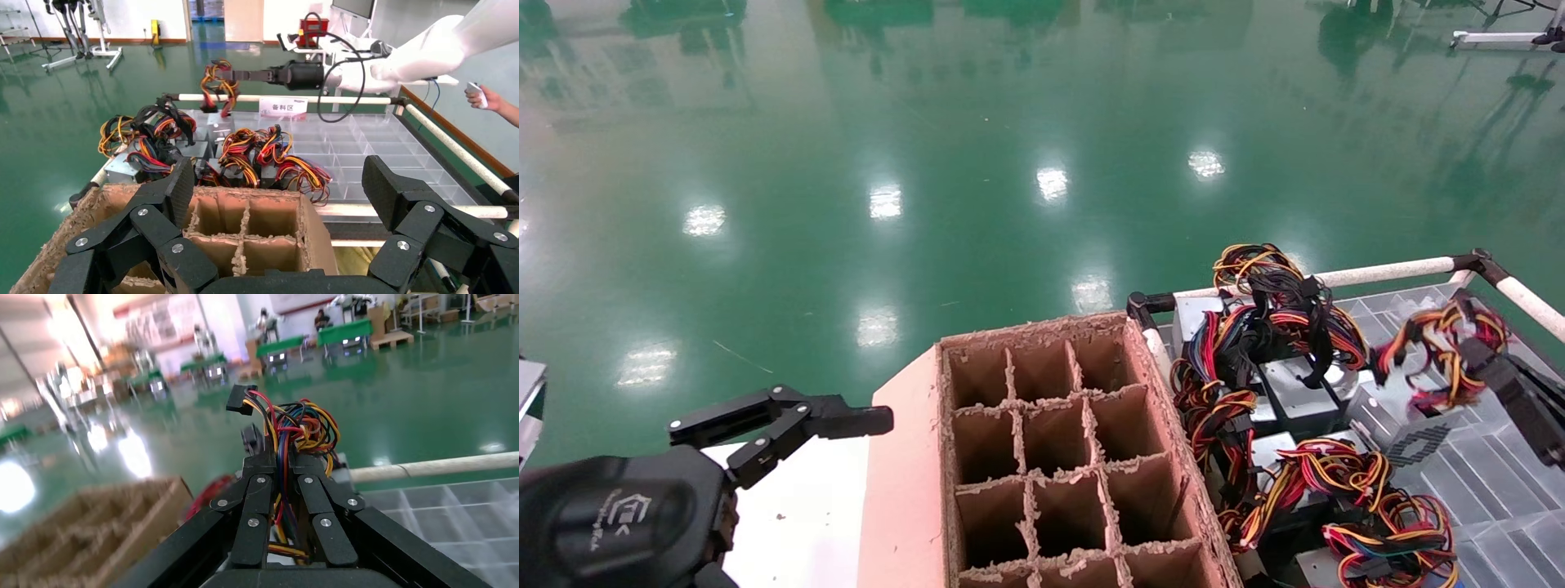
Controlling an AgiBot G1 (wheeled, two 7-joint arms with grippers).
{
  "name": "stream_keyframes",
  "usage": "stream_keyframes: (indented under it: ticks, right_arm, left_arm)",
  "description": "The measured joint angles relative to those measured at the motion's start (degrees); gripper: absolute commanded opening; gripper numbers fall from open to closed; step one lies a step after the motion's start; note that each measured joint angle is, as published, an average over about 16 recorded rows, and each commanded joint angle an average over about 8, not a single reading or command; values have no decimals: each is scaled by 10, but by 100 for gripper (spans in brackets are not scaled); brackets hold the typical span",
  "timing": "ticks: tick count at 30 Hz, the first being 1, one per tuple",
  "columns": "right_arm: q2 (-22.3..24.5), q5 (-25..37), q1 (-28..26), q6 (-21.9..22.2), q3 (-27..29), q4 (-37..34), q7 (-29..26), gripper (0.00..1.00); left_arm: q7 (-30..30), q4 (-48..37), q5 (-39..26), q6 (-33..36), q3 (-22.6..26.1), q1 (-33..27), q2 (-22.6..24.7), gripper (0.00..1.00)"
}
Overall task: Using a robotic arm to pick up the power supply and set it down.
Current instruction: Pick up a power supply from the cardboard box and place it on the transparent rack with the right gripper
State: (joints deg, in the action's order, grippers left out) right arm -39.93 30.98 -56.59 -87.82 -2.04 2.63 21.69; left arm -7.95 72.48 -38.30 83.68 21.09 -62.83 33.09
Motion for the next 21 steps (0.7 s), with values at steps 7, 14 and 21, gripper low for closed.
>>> stream_keyframes:
  ticks: [7,14,21]
  right_arm:
    - [46,37,3,-3,-25,8,22,0]
    - [84,69,2,-3,-45,13,41,0]
    - [121,98,-4,-1,-64,20,61,0]
  left_arm:
    - [0,0,0,0,0,0,0,100]
    - [0,0,0,0,0,0,0,100]
    - [0,0,0,0,0,0,0,100]
